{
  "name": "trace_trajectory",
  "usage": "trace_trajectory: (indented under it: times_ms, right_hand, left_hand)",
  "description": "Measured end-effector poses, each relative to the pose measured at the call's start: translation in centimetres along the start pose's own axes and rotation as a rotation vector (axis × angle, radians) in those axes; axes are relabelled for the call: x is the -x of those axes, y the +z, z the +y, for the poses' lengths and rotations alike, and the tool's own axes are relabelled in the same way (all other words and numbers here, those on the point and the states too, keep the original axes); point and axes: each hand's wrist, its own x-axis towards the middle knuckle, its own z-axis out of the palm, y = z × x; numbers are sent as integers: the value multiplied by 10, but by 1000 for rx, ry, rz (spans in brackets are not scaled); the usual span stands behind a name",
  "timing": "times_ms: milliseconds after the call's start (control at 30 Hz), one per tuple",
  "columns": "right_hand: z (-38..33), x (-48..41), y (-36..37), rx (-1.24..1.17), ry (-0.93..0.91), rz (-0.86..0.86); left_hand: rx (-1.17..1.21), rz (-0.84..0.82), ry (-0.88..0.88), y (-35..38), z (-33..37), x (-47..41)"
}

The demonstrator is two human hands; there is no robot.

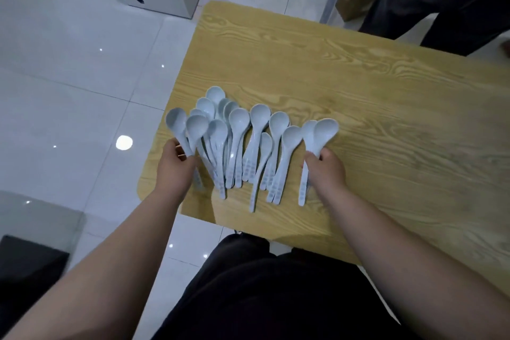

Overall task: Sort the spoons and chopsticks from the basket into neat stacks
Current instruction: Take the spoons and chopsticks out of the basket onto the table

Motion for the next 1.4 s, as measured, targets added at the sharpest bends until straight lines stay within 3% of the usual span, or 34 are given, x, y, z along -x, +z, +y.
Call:
trace_trajectory:
  times_ms: [200, 300, 400, 533, 633, 767, 900, 1067, 1233, 1400]
  right_hand:
    - [-16, -1, 36, 192, -219, -94]
    - [-21, -6, 49, 249, -259, -50]
    - [-20, -8, 55, 285, -305, 46]
    - [-12, -6, 56, 397, -327, 83]
    - [-3, -4, 54, 390, -351, 74]
    - [3, -1, 57, 415, -376, -6]
    - [1, 0, 60, 475, -385, -104]
    - [7, 2, 52, 516, -394, -38]
    - [6, 2, 53, 640, -348, -185]
    - [0, 5, 48, 588, -334, -224]
  left_hand:
    - [-245, -262, 301, 41, 18, -20]
    - [-426, -253, 492, 53, 15, -32]
    - [-617, -137, 620, 58, 5, -40]
    - [-682, -41, 576, 50, -6, -46]
    - [-754, -106, 577, 45, -13, -54]
    - [-670, -216, 612, 50, -17, -54]
    - [-627, -235, 585, 52, -12, -57]
    - [-678, -209, 640, 40, -21, -60]
    - [-727, -264, 659, 38, -24, -58]
    - [-748, -239, 630, 33, -13, -56]
